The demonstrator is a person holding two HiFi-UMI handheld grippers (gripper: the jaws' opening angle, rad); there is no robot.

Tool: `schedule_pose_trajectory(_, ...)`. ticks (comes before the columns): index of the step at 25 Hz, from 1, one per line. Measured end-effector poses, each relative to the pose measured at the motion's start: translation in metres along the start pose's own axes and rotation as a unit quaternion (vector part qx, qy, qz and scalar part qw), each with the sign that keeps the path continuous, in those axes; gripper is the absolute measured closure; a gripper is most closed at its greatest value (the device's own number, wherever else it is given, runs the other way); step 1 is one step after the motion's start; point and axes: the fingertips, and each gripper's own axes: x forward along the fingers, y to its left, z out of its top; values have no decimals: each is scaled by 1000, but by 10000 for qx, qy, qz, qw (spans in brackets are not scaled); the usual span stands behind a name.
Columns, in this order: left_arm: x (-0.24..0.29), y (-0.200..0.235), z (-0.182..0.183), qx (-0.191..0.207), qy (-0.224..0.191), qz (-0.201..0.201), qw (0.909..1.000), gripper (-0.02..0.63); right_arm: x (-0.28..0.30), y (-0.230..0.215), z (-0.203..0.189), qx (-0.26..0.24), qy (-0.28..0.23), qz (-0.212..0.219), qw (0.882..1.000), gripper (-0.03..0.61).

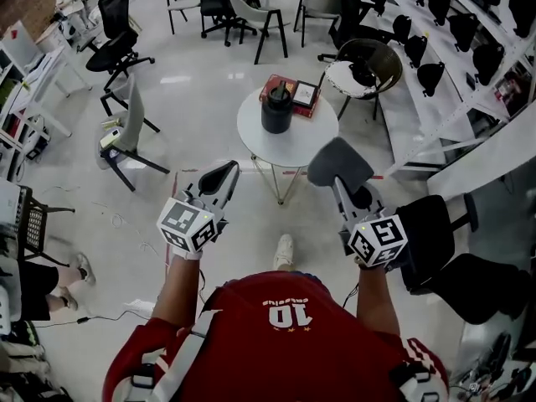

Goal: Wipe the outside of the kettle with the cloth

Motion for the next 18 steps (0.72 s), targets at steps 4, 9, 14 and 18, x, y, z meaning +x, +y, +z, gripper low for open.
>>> schedule_pose_trajectory(4, 38, 17, 5, -46, 27, -12, 10000, 607, 26, -34, 5, 90, 17, 28, 10000, 532)
schedule_pose_trajectory(9, 87, 34, 10, -88, 35, 99, 9999, 607, 54, -82, 3, 195, 154, 44, 9997, 532)
schedule_pose_trajectory(14, 128, 46, 15, 13, 70, 153, 9999, 607, 82, -120, 7, 298, 153, 127, 9994, 532)
schedule_pose_trajectory(18, 153, 54, 17, 63, 88, 274, 9996, 607, 98, -146, 6, 444, 132, 203, 9987, 532)
